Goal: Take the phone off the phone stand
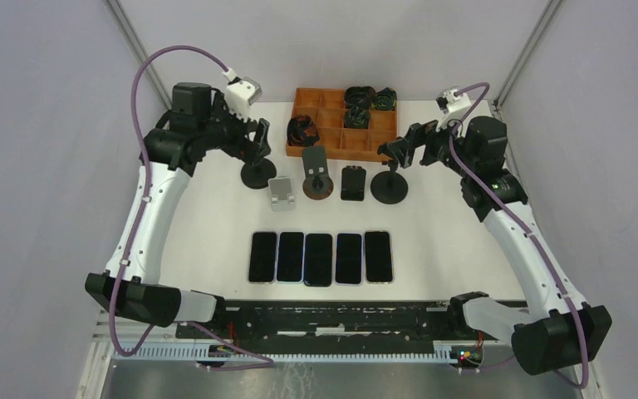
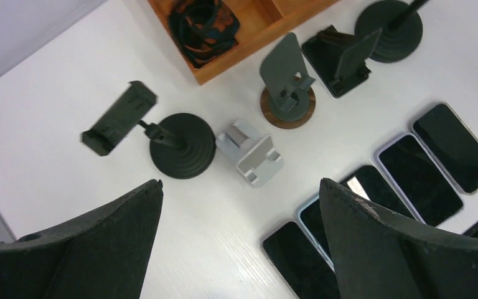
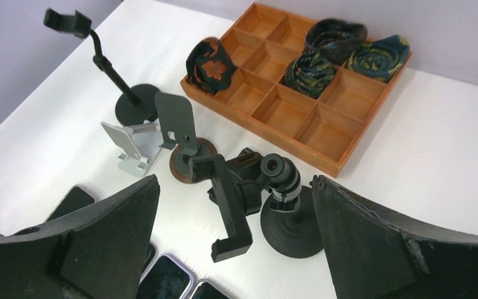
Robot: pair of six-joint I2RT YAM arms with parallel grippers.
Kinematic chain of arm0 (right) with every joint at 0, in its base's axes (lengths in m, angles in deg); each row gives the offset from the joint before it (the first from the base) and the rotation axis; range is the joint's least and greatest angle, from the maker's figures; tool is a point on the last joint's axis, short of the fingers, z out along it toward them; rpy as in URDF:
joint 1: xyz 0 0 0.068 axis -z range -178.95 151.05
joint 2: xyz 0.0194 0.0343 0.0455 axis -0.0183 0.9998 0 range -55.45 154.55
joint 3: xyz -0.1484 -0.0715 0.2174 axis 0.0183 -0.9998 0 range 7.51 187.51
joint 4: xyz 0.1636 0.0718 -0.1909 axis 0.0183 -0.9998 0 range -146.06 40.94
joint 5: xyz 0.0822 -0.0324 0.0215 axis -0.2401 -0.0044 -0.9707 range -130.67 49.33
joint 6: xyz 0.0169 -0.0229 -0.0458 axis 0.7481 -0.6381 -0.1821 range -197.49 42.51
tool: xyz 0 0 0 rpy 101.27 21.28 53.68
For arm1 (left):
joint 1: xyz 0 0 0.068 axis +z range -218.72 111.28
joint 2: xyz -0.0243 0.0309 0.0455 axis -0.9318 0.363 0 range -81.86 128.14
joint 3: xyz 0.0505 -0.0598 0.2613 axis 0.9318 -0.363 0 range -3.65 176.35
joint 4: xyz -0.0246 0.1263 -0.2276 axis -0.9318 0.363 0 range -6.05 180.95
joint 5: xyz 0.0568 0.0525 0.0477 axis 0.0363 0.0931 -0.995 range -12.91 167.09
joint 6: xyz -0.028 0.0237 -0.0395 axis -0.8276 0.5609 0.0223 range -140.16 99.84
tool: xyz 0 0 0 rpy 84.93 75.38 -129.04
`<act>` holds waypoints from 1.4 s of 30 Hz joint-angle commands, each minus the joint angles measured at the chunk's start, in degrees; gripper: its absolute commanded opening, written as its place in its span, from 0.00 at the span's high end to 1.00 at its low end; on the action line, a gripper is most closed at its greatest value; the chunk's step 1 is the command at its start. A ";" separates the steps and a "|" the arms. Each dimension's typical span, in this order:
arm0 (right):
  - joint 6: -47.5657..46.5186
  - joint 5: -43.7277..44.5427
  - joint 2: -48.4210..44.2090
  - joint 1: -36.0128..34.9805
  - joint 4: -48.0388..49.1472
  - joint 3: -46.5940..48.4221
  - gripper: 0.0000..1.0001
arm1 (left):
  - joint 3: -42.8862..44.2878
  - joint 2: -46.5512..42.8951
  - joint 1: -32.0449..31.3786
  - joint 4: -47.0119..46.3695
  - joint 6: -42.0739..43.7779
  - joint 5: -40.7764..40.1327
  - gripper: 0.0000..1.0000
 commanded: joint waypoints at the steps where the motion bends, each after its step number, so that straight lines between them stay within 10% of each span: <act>1: -0.05 4.03 -5.02 0.35 -2.09 5.48 0.02 | 3.65 -0.39 6.97 -1.96 0.92 2.35 0.00; 16: 9.12 14.74 -12.77 16.87 3.14 -16.22 0.02 | -25.93 -2.64 24.20 -16.38 7.82 8.16 0.00; 21: 9.11 36.33 -12.32 17.44 3.38 -22.48 0.02 | -32.95 -2.79 28.68 -23.58 8.33 9.08 0.00; 28: 1.93 49.21 -22.83 17.36 38.91 -52.24 0.02 | -49.86 -1.67 31.17 -45.52 1.58 9.14 0.00; 42: 0.43 58.78 -4.25 12.93 63.01 -65.36 0.02 | -69.82 1.23 25.36 -88.06 -14.63 5.80 0.00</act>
